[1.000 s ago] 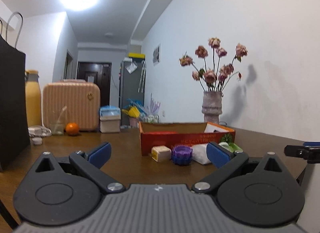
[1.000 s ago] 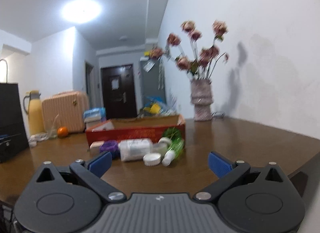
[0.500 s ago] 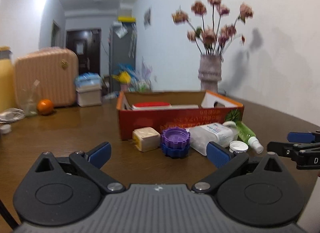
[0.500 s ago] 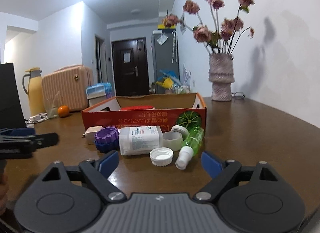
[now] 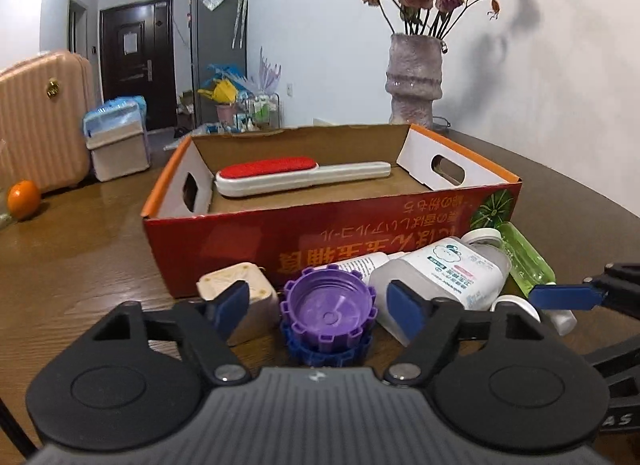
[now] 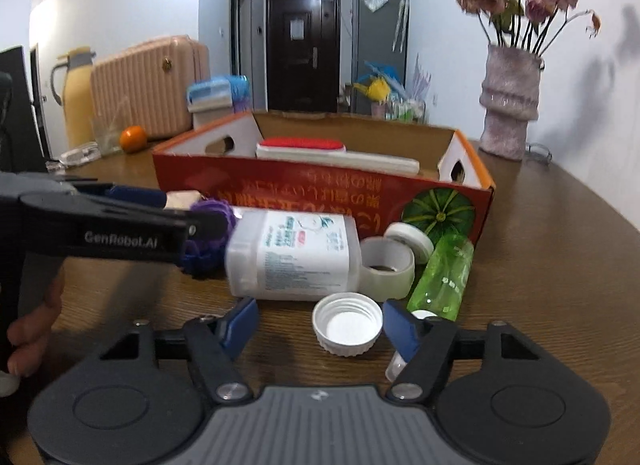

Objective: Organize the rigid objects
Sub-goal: 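Grasp the purple cap with the left gripper while the right gripper grasps the white cap, then place the purple cap in the box with the left gripper while the right gripper drops the white cap there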

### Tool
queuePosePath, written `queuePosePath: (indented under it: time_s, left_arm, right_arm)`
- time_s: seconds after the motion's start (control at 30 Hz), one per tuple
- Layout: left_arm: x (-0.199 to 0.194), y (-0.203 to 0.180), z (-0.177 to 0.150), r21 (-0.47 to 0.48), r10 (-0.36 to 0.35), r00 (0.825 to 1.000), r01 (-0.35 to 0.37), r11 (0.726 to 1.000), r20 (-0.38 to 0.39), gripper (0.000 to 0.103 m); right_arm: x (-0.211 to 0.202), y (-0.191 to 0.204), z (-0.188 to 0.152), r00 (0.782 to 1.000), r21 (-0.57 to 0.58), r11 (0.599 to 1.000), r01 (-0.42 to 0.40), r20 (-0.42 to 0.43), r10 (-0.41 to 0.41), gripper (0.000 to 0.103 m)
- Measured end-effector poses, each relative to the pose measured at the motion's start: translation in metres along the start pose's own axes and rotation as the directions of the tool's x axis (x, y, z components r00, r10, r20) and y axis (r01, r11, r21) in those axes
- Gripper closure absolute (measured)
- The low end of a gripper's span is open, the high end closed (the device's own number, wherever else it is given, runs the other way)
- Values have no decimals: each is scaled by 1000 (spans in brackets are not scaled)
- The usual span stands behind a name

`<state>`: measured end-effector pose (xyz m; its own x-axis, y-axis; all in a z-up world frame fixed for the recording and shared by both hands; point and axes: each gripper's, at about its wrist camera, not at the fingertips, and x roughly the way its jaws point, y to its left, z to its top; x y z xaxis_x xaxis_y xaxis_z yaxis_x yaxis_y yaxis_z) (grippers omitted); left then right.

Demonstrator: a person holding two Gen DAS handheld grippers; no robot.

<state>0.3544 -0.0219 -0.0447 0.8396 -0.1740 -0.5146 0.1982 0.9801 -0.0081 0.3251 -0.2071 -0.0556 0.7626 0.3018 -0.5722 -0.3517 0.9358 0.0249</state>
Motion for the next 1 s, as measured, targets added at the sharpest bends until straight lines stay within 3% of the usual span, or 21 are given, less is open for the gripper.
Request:
queuePosePath:
  time_s: [0.1,0.13,0.17,0.33,0.47,1.0]
  left_arm:
    - [2,-3,0,8,7,1000,-7,1000,11,41]
    - [1,-4,0,8,1,1000,-1,1000,15,48]
    - [1,-4,0,7,-3,1000,3,1000,14,49]
    - [-4,-4,1,-2,-3,1000,3,1000,21,49]
    - [-27,-8,6,8,8,996,-9,1000,93,49]
    - [-176,-6,-5,-38,106,951,-99,994,290,49]
  right_arm:
    - [9,-5,0,1000,26,1000,12,-18,-11,51]
    - [12,-8,0,999,41,999,0,-33,1,62]
    - [12,-11,0,999,54,999,-4,-32,5,64]
    - [8,-13,-4,1000,72,997,-6,-24,7,64]
    - [-5,-11,-4,1000,77,997,-19,-6,20,64]
    - [-113,17,-14,988,71,997,5,152,-16,64]
